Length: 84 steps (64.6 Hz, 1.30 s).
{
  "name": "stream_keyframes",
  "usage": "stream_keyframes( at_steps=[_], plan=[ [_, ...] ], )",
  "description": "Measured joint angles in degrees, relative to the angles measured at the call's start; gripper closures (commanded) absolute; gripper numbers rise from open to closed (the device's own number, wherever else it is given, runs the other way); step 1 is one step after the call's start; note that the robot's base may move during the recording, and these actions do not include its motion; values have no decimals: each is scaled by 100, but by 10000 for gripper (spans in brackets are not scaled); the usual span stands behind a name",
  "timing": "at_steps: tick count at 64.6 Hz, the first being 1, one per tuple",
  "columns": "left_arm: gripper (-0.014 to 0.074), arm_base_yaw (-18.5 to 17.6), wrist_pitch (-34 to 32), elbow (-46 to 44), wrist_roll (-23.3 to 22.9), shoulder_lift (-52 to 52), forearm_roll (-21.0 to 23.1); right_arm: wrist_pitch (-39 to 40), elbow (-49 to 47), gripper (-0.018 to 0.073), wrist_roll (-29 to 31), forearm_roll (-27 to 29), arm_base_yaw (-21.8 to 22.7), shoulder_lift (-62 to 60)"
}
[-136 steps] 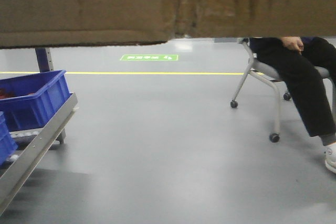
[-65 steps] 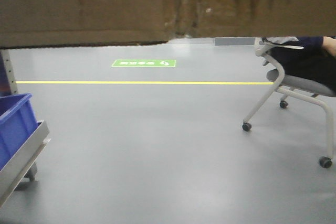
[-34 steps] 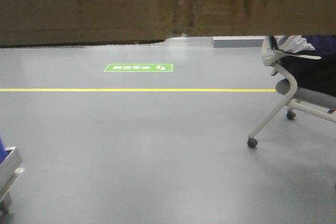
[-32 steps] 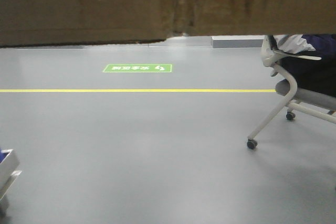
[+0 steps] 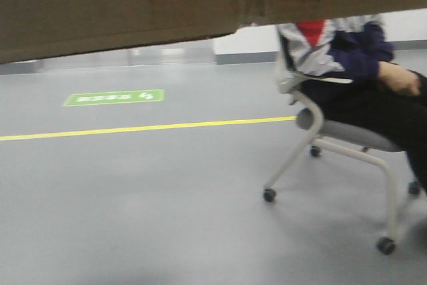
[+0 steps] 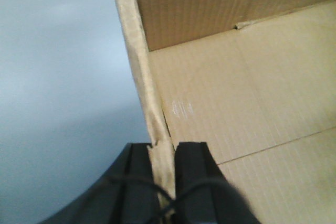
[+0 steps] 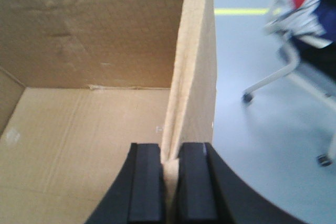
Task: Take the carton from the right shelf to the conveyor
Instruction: 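Hold the carton in both grippers while the base drives away, then carry the carton over the grey belt conveyor with both grippers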
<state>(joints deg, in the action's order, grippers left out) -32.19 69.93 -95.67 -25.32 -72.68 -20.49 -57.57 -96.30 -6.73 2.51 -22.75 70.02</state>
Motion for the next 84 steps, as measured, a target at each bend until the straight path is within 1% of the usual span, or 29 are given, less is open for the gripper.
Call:
stream_keyframes(
  at_steps=[10, 16, 84],
  plan=[
    [613, 0, -4, 0, -11, 0, 0, 331, 2, 628, 10, -22, 0, 0],
    [613, 0, -4, 0, -11, 0, 0, 397, 2, 628, 21, -22, 0, 0],
    [613, 0, -13, 0, -22, 0, -25, 446, 2, 628, 21, -36, 0, 0]
  ],
)
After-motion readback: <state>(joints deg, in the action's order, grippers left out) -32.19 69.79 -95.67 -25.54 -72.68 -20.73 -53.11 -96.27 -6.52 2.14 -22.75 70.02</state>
